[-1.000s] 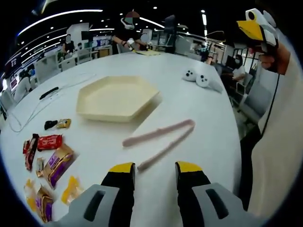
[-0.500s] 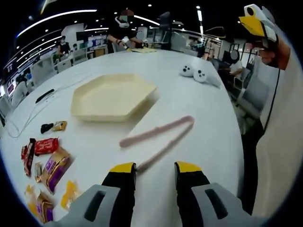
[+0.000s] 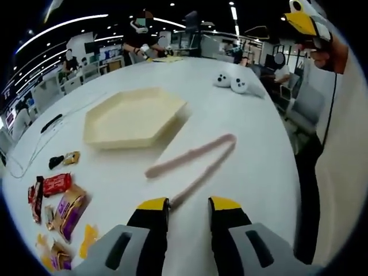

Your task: Place the target food into the container with the food tongs after gripping and lifting it, then release it inside without dropping or visibly crushing the food.

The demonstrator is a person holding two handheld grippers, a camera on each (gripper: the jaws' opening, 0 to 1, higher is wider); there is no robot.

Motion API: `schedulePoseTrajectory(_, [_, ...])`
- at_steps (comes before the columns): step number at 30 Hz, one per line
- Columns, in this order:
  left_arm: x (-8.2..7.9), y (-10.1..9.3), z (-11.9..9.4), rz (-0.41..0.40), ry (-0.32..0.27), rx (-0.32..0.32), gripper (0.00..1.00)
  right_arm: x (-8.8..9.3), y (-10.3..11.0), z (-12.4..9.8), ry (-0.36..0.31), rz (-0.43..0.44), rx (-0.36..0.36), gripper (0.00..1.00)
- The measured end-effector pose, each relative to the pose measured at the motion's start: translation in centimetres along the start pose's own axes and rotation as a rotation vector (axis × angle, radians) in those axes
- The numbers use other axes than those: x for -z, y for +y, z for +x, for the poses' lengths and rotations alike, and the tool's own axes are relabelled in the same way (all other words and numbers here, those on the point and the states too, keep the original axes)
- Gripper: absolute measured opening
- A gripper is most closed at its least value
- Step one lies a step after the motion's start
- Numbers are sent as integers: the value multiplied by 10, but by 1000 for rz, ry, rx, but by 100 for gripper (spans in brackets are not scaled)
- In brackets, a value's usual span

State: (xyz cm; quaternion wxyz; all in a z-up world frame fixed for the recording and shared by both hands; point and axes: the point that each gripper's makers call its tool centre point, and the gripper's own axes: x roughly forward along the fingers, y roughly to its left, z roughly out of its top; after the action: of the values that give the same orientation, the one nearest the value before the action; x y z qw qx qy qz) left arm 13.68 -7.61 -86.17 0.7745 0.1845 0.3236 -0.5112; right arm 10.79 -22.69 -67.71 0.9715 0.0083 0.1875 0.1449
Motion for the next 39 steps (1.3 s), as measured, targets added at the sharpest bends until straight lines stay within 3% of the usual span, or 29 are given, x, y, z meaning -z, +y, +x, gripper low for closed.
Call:
schedulePoseTrajectory(18, [-1, 5, 0, 51, -1, 10, 17, 5, -2, -2, 16, 5, 7, 83])
schedulePoseTrajectory(31, [-2, 13, 1, 29, -7, 4, 9, 2, -4, 0, 6, 20, 6, 81])
schedulePoseTrajectory(39, [-1, 10, 1, 47, 1, 3, 10, 0, -3, 1, 4, 12, -6, 81])
